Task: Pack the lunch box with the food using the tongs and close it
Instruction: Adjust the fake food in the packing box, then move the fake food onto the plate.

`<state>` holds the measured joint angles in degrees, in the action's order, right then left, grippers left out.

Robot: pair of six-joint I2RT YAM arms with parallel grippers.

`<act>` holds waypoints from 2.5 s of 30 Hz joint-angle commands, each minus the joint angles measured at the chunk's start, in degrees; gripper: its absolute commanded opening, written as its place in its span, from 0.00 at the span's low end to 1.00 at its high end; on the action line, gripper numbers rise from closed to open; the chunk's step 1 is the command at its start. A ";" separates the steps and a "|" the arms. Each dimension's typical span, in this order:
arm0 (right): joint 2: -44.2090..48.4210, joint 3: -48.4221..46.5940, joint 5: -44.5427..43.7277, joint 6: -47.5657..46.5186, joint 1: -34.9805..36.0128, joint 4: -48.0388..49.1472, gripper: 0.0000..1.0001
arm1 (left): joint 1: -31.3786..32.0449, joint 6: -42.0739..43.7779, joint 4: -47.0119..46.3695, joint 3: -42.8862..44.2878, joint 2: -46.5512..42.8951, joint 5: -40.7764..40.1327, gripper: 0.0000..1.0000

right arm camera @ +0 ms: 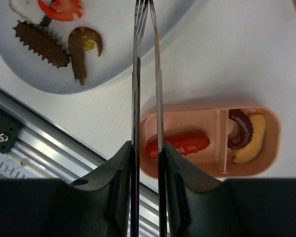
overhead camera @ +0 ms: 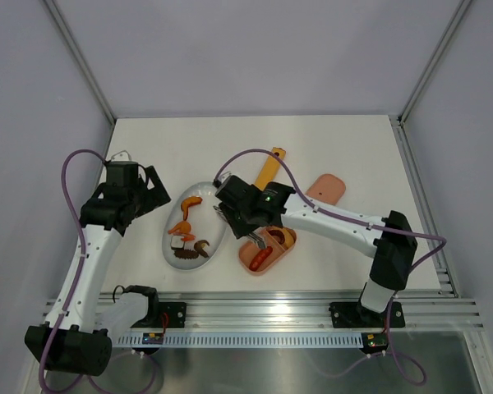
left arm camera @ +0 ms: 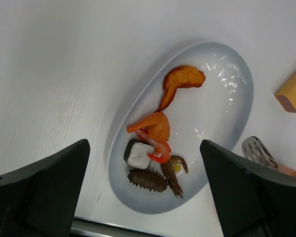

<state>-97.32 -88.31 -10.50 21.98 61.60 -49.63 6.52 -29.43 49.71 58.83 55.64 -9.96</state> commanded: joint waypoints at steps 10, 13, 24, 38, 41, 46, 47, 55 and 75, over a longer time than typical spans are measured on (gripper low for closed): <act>-4.98 -3.10 12.87 -5.63 3.17 9.46 0.42 | -2.04 1.49 0.74 3.84 0.26 -3.23 0.99; -5.07 -2.13 12.00 -5.28 3.26 9.64 0.43 | -2.04 0.60 0.47 3.49 0.26 -2.96 0.99; -10.96 -8.27 9.10 -4.13 3.08 7.97 0.46 | -2.30 -0.80 0.38 3.31 0.35 -2.08 0.99; -14.56 -11.97 8.39 -4.40 3.08 8.40 0.59 | -2.83 -0.19 0.47 2.61 -0.79 -2.26 0.99; -15.79 -12.85 8.48 -4.31 3.00 8.23 0.61 | -2.92 -0.01 0.38 2.43 -0.79 -2.09 0.99; -17.20 -13.20 9.09 -4.05 3.00 8.32 0.62 | -2.92 0.16 0.30 2.26 -0.97 -2.35 0.99; -17.46 -13.37 9.18 -4.05 3.00 8.32 0.62 | -3.01 0.16 0.38 2.17 -1.06 -2.35 0.99; -19.05 -14.25 10.24 -4.22 3.00 8.67 0.62 | -3.01 0.25 0.12 2.08 -0.97 -2.26 0.99; -12.12 -5.65 5.94 -2.91 0.01 7.88 0.50 | -3.10 0.43 0.12 2.43 -0.44 -2.00 0.99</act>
<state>-115.09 -96.44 -1.37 18.26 63.44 -41.74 3.73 -29.61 51.37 61.25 55.57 -12.01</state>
